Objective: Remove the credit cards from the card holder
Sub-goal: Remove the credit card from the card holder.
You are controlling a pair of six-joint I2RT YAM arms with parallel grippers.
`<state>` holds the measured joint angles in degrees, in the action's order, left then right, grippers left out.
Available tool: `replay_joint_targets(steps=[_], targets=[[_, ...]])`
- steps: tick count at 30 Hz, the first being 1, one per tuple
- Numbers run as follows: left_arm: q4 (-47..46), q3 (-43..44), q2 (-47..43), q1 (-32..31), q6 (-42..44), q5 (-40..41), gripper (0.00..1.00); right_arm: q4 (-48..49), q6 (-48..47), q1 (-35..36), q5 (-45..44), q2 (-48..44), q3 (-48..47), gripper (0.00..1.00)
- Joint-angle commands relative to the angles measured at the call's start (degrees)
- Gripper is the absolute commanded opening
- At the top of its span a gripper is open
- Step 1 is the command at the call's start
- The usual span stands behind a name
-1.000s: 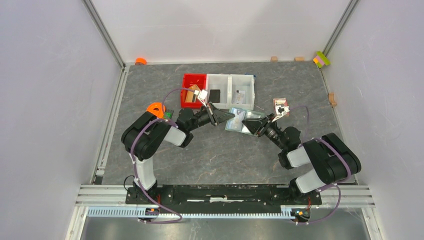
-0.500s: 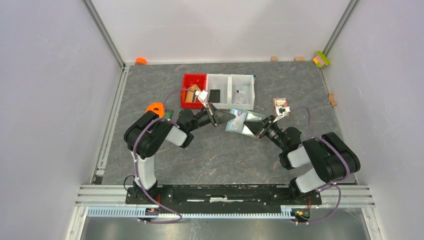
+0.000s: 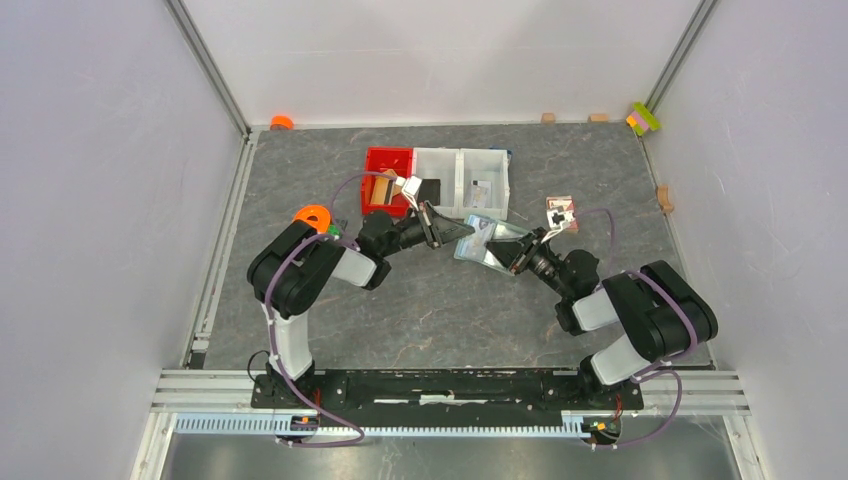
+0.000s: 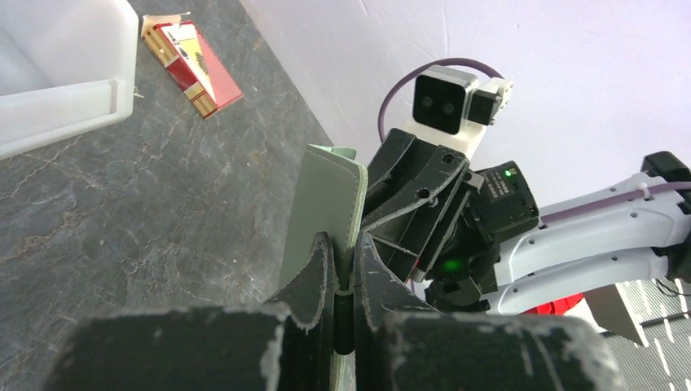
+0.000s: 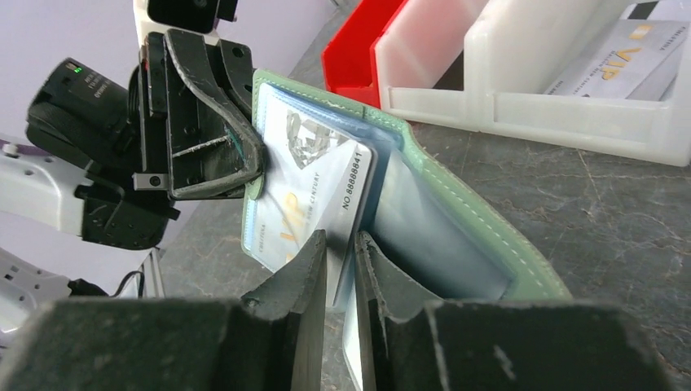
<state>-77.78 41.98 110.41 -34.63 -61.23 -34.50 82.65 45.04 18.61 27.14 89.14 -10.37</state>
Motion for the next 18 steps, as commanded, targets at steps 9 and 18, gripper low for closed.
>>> replay_joint_targets(steps=[9,18], targets=[[12.8,4.2,-0.5,-2.4,4.6,0.0,0.12,6.7,-0.5,1.3,3.5,-0.4,-1.8,0.1],[13.8,6.2,1.6,-2.4,3.6,-2.7,0.25,6.7,-0.1,0.8,2.7,0.4,-1.5,0.0]])
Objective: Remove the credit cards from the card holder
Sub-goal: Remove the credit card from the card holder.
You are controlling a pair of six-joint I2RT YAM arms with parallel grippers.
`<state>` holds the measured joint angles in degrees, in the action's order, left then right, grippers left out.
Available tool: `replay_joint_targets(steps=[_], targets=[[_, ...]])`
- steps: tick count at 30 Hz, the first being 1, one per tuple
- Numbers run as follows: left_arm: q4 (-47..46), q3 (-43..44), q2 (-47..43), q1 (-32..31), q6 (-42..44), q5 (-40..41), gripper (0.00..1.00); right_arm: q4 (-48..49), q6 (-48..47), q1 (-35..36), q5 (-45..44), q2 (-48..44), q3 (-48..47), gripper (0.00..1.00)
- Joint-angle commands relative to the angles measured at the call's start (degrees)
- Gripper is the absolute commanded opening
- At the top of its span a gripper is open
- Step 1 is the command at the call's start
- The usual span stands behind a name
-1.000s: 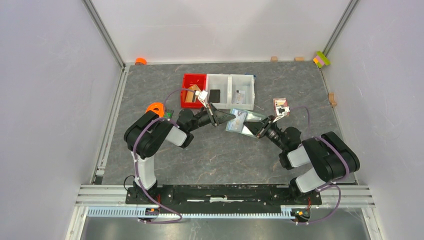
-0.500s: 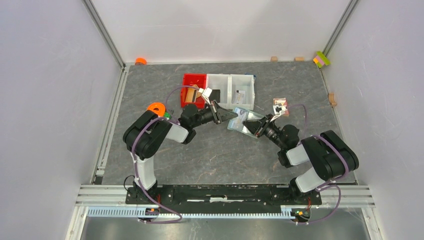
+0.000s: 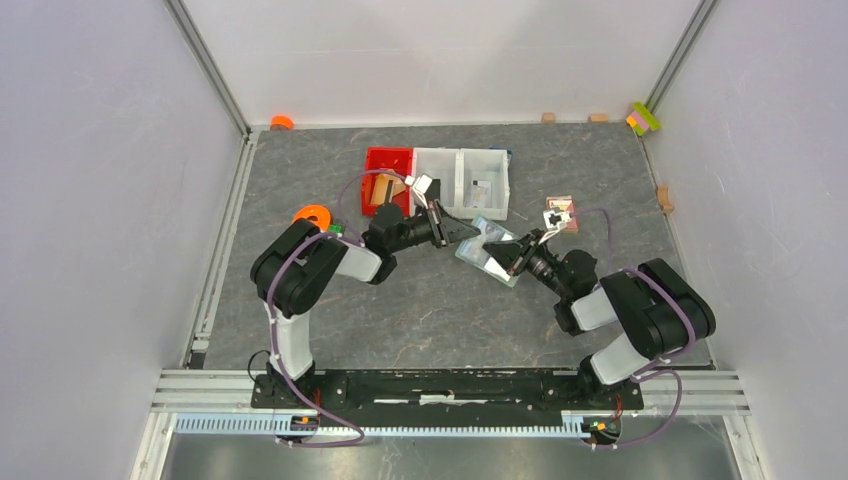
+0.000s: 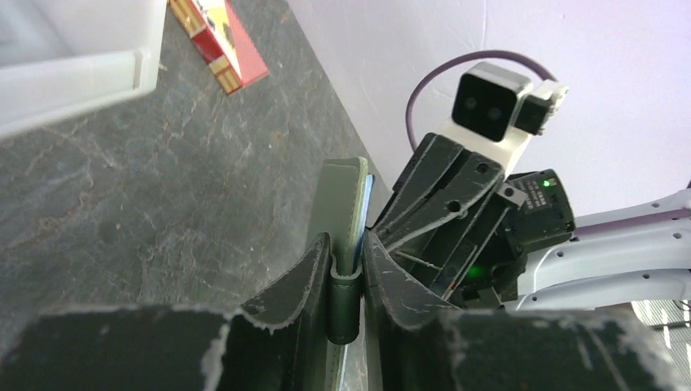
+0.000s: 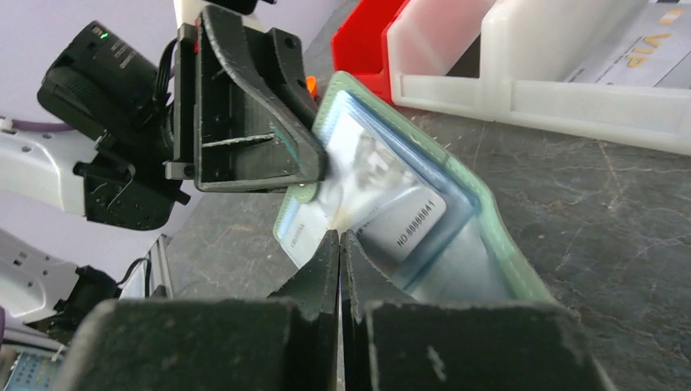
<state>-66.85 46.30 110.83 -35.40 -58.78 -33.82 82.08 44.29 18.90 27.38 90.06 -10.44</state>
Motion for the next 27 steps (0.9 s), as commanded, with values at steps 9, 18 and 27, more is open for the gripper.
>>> replay_joint_targets(steps=[9,18,27], targets=[[9.3,2.5,0.1,-1.6,4.6,-2.0,0.03,4.5,1.2,-1.1,1.1,-0.7,-1.1,0.0],[7.0,0.0,-0.4,-0.9,3.3,1.2,0.02,3.2,2.5,-1.4,1.1,1.2,-1.8,0.22],[18.9,-1.5,-3.1,-0.6,6.2,11.2,0.02,-10.9,-3.0,-1.6,-3.4,-0.8,-3.4,0.42]])
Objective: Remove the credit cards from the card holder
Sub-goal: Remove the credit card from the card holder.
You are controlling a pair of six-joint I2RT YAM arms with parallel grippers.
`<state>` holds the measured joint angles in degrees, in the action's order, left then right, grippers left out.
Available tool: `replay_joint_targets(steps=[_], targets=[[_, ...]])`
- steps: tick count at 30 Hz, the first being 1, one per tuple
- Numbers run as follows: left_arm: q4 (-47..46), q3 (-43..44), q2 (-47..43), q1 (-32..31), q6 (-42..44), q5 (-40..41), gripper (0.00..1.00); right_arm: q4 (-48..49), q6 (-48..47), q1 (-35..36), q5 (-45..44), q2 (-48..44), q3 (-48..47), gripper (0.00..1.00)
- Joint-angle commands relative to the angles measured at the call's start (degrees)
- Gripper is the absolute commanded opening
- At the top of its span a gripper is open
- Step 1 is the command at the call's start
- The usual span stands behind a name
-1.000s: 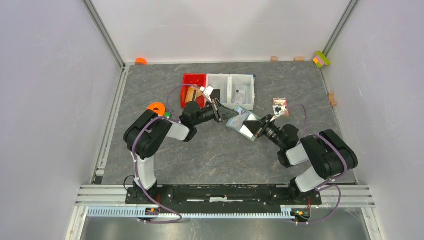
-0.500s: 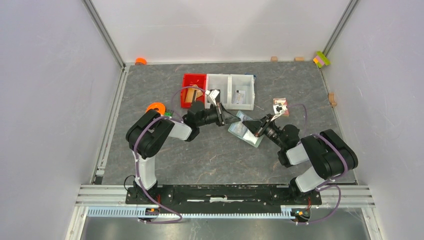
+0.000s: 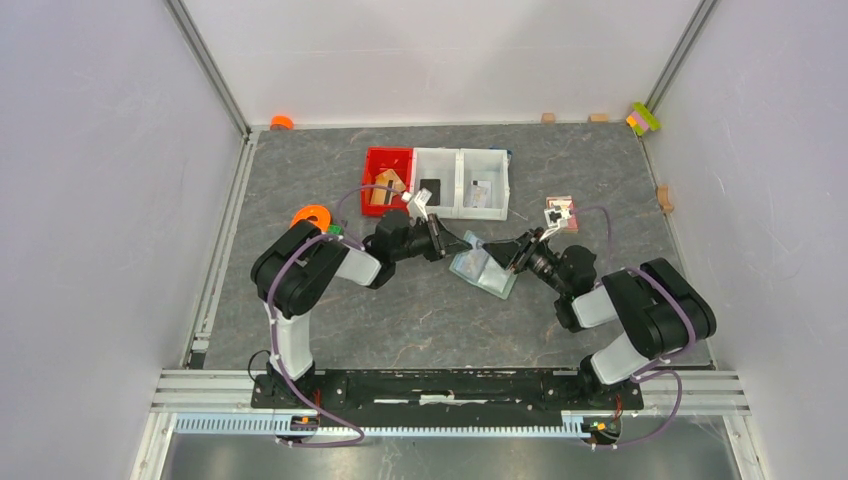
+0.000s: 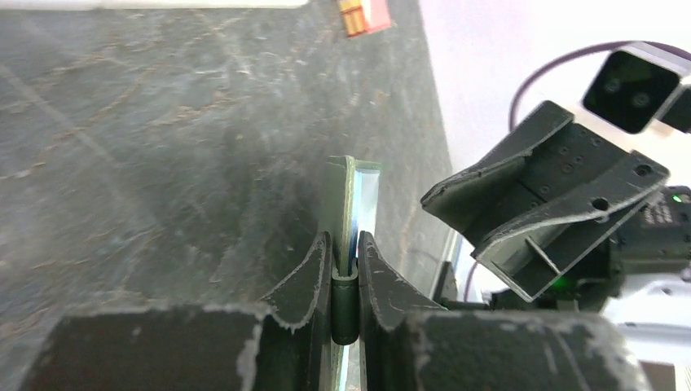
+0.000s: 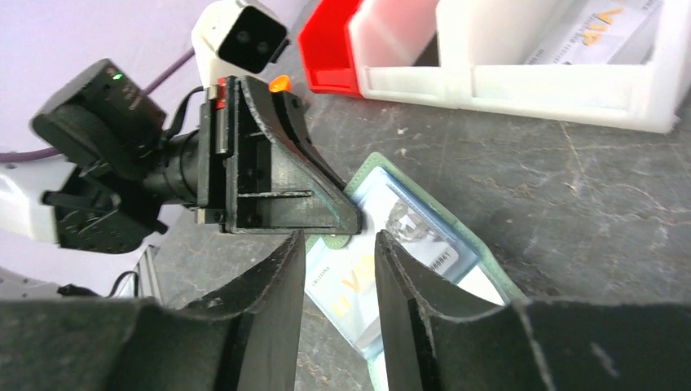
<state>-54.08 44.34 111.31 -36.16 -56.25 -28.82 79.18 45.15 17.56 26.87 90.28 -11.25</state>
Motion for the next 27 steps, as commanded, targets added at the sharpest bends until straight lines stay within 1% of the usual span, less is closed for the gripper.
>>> replay_joint_targets(steps=[1,4,6,9,11,13,15,18,20,24,27], targets=[[8.5,0.6,-3.7,0.1,4.0,7.6,0.02,-11.4,-4.5,-0.2,-3.1,-0.5,-3.6,0.43],[15.0,1.2,-4.7,-0.1,5.8,11.5,0.03,-13.6,-4.0,-0.3,-1.9,1.9,-5.3,0.44],[18.5,1.4,-5.7,-0.2,6.7,13.6,0.06,-18.3,-4.4,-0.2,-1.6,3.4,-7.4,0.44],[22.3,2.3,-6.7,-0.7,8.2,15.4,0.18,-23.1,-4.8,0.4,-0.6,5.9,-9.8,0.41],[25.1,3.3,-6.6,-0.9,9.4,15.7,0.26,-28.4,-6.4,1.3,0.0,7.0,-12.0,0.39],[25.5,3.6,-6.3,-0.9,9.5,14.6,0.34,-33.1,-9.0,2.6,-0.9,7.5,-13.8,0.38],[25.7,4.1,-6.0,-0.9,9.9,12.6,0.42,-36.9,-10.5,3.5,-1.4,8.7,-15.9,0.35],[28.9,5.2,-6.3,-0.8,11.7,10.1,0.52,-38.5,-10.8,3.5,-1.0,10.3,-17.2,0.29],[32.0,5.8,-6.5,-0.8,13.3,8.1,0.56,-40.1,-11.6,3.6,-1.3,10.8,-18.0,0.28],[34.3,5.2,-6.7,-0.9,15.4,3.7,0.62,-42.4,-13.3,3.8,-2.3,11.1,-19.1,0.27],[37.9,4.6,-7.9,-1.1,17.8,3.8,0.66,-43.2,-14.0,3.7,-2.7,11.4,-19.6,0.26]])
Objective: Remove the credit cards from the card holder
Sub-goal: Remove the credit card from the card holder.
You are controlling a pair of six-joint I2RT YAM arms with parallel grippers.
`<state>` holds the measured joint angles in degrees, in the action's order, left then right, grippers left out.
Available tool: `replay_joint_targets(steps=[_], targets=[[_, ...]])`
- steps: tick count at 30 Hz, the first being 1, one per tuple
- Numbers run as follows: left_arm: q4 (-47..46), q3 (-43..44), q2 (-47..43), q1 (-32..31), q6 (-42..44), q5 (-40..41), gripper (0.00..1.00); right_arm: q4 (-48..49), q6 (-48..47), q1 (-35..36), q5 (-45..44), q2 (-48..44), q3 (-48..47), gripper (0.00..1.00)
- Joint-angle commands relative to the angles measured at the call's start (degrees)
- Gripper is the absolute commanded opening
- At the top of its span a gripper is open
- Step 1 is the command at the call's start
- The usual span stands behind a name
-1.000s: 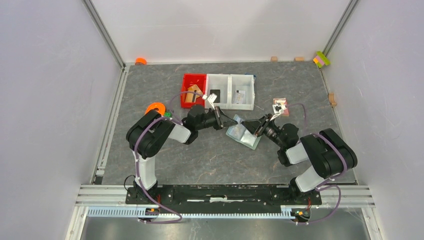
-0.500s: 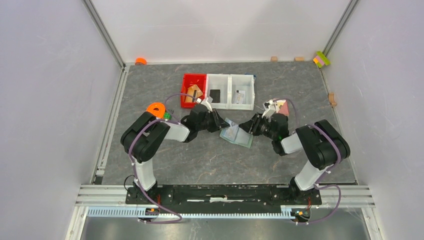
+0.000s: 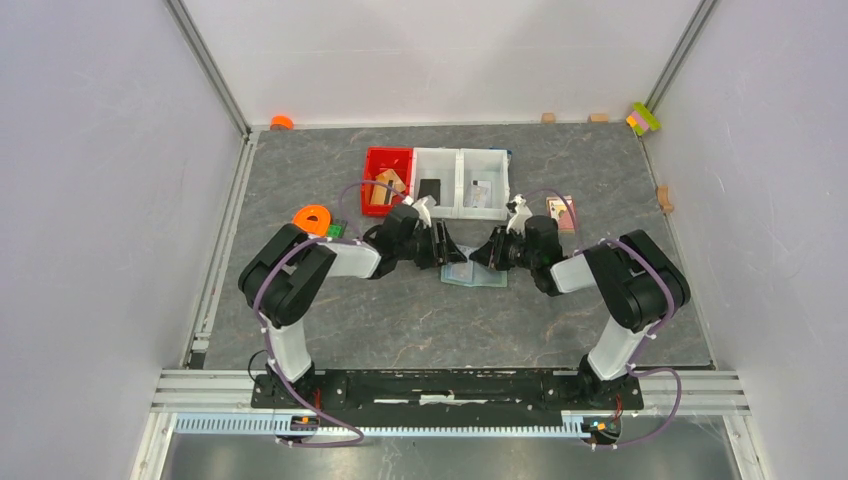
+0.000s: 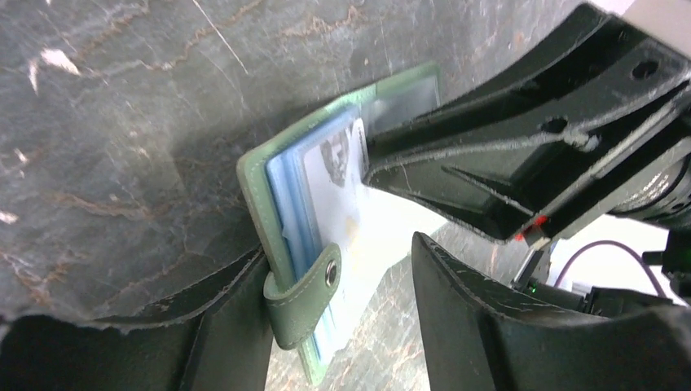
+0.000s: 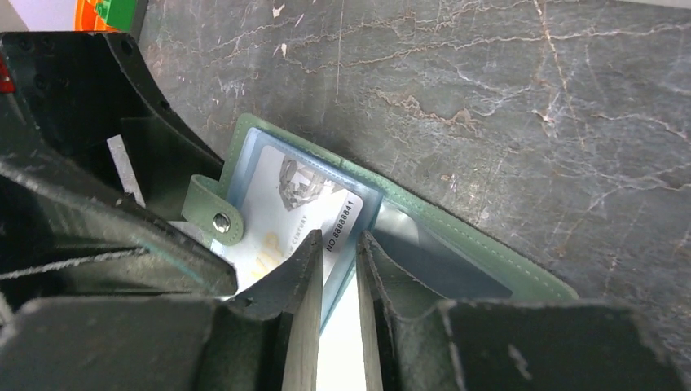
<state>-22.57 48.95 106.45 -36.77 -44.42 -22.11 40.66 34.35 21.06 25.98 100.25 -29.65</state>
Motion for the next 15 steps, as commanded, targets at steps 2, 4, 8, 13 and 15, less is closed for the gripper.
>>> replay_joint_targets(steps=[2,4,8,13,15], targets=[[11.3,0.6,-4.1,-1.3,9.1,0.3,0.66,-4.8,-3.2,0.4,-1.6,1.9,-1.5,0.26],[17.6,2.5,-4.8,-2.8,12.9,5.6,0.66,-5.0,-3.3,0.4,-1.5,2.3,-1.7,0.26],[21.3,4.3,-4.5,-3.8,14.4,7.8,0.61,-5.3,-3.6,0.6,-1.9,2.7,-2.2,0.25],[19.0,4.4,-3.3,-3.6,13.8,4.3,0.43,-5.8,-3.9,0.6,-2.5,2.3,-2.1,0.23],[17.8,3.9,-3.2,-3.5,13.7,3.5,0.37,-5.7,-3.9,0.6,-2.6,2.1,-2.0,0.23]])
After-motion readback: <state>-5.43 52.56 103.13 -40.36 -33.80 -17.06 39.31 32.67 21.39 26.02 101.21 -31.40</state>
